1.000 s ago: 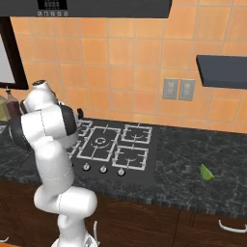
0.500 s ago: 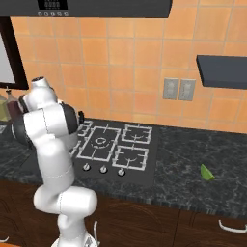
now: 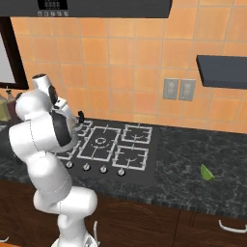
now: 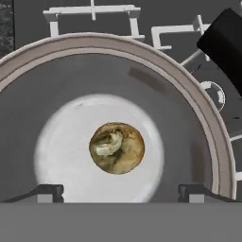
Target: Put the onion and lemon wedge in the pot. Retrieve the spatula and lightly stir the vegetables in the pot.
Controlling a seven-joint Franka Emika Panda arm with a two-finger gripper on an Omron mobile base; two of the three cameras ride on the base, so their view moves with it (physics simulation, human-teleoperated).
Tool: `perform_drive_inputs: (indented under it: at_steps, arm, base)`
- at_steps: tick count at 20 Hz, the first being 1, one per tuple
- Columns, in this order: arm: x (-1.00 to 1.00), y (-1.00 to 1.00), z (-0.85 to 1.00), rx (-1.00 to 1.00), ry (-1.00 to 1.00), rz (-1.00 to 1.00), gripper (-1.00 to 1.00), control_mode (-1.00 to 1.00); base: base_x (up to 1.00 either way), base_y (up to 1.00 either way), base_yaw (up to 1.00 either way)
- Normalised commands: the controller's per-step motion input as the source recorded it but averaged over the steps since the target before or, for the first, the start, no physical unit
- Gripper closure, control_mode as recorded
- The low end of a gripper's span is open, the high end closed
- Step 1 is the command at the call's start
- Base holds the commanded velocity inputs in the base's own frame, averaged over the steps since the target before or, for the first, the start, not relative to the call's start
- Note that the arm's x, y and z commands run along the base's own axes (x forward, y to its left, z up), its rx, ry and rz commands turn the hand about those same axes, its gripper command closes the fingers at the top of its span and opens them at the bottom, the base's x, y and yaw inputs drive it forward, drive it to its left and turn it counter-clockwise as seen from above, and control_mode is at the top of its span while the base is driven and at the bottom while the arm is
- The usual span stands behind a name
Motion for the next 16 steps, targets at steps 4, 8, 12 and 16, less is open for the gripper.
perform_drive_inputs:
  at_steps: [4, 8, 12, 16]
  arm:
    - [-0.14, 0.0, 0.64, 0.09, 0.0, 0.0, -1.0, -1.0]
    - [-0.68, -0.35, 1.0, 0.1, -0.03, 0.0, -1.0, -1.0]
    - [-0.72, -0.97, 0.77, 0.0, -0.11, 0.0, -1.0, -1.0]
    - [-0.52, -1.0, 0.35, 0.0, -0.05, 0.0, -1.0, -1.0]
  base:
    - [0.0, 0.0, 0.0]
    - [0.0, 0.0, 0.0]
    - [0.0, 0.0, 0.0]
    - [0.0, 0.0, 0.0]
